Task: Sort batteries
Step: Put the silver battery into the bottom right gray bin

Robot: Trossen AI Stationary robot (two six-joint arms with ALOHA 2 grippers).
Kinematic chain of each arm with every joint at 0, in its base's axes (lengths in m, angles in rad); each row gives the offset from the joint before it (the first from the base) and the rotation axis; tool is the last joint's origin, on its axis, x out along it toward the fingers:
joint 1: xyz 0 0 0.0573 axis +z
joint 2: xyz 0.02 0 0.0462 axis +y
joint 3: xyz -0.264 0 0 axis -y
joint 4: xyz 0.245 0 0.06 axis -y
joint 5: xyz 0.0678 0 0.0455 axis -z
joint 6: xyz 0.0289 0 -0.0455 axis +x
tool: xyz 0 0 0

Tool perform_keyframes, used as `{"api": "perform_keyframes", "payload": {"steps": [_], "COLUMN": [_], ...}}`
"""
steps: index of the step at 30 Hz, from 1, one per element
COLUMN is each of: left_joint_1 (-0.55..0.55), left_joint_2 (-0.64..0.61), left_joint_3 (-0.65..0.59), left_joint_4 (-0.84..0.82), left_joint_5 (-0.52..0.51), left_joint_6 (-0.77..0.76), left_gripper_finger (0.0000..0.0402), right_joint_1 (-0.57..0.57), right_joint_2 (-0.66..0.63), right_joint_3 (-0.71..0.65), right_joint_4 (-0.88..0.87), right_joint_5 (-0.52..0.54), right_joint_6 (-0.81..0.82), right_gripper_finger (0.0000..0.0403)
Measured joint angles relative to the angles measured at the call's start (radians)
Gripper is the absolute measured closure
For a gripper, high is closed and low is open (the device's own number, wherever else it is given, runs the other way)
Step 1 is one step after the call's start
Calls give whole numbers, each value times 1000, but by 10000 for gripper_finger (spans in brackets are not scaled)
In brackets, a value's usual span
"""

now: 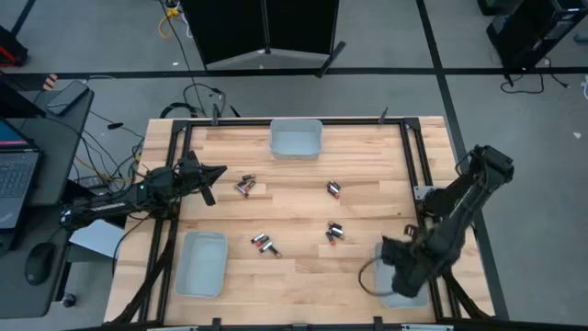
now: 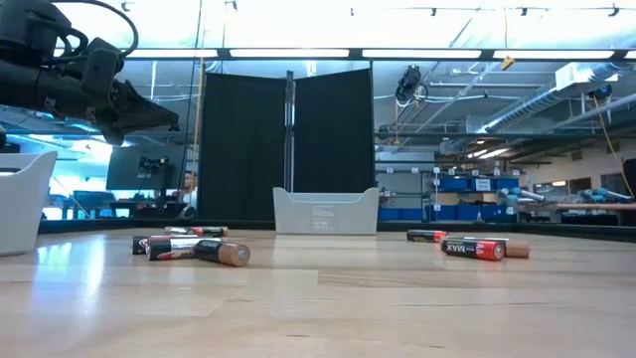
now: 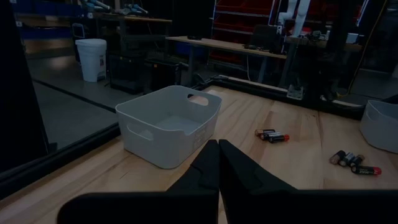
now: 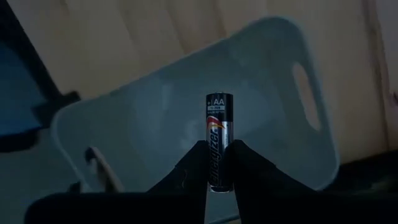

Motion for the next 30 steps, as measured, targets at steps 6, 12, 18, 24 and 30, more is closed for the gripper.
{"api": "perform_keyframes", "payload": {"steps": [6,12,18,24,30], "left_joint_1": [0,0,0,0,0], "left_joint_2": [0,0,0,0,0], "left_joint_3": [0,0,0,0,0], "left_joint_4": [0,0,0,0,0], "left_joint_5": [0,0,0,0,0], "left_joint_6": [0,0,0,0,0], "left_gripper_finger": [396,396,396,396,396], "right_joint_1": [9,-23,-28,-28,-28], "right_joint_2": [128,161,130,132,133], "right_joint_3": [-10,-112,-236,-309,-324], "right_joint_4": [10,148,272,351,361], "right_joint_5": [18,25,8,-1,-38], "right_joint_6": [-98,-144,-128,-123,-111], "right_gripper_finger": [340,340,341,338,325]}}
